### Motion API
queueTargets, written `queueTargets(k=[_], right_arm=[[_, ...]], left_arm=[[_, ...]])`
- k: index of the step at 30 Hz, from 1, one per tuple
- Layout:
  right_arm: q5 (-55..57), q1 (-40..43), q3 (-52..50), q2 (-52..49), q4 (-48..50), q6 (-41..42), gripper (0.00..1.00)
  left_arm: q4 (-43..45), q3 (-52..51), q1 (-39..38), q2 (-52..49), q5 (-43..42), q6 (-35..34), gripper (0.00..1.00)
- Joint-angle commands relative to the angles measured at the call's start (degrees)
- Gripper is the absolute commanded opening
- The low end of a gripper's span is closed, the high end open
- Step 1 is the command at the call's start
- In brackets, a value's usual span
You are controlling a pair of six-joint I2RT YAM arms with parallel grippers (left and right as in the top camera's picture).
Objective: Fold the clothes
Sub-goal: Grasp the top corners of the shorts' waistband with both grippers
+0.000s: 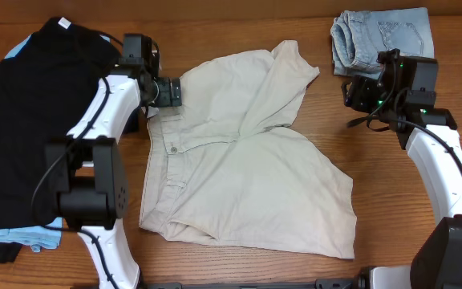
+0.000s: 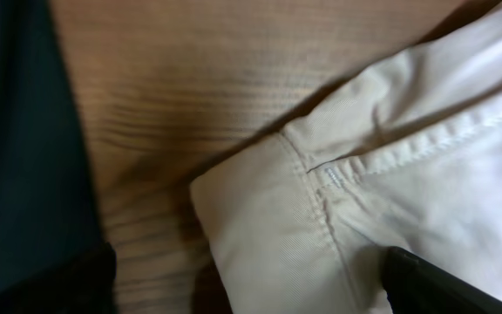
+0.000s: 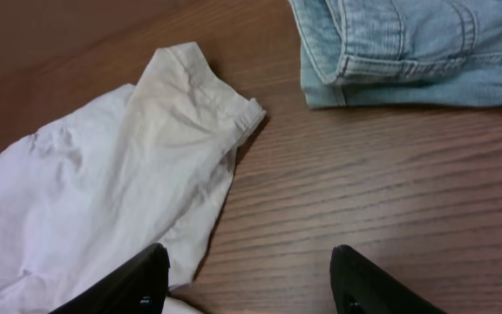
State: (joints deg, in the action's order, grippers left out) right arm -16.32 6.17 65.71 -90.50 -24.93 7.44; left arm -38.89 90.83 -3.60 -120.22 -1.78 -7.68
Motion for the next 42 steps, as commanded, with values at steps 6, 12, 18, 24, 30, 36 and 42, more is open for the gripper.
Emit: queueTargets(k=[6, 12, 18, 24, 30, 36, 42], right_arm=[[-0.31, -0.17, 1.92, 0.15, -0.46, -0.42, 0.63], [-0.31, -0.17, 1.92, 0.15, -0.81, -0.42, 0.63], [-0.76, -0.28, 1.92, 0.04, -1.01, -0.42, 0.59], [-1.42, -2.54, 1.92, -2.56, 2.29, 0.85, 0.6], [-1.36, -8.2, 1.92, -10.8, 13.73, 6.38, 0.59], [4.07, -12.26, 2.1, -18.88, 27.43, 12.04, 0.6], [5.35, -13.77, 9.05, -28.04, 30.21, 15.34, 0.59]], left_arm=[[1.75, 0.74, 0.57, -4.11, -2.8, -3.28, 0.61], [0.87, 6.23, 0.59, -2.89, -2.75, -3.26, 0.06], [-9.03, 22.03, -0.31, -1.11, -2.19, -2.99, 0.04], [-18.36, 32.54, -2.71, -1.05, 0.59, -2.49, 0.04], [-21.4, 32.96, -5.64, -1.18, 2.05, -0.44, 0.04], [-22.97, 32.96, -6.62, -1.18, 3.48, -0.48, 0.04], [-25.03, 32.96, -6.56, -1.18, 4.57, -0.46, 0.04]])
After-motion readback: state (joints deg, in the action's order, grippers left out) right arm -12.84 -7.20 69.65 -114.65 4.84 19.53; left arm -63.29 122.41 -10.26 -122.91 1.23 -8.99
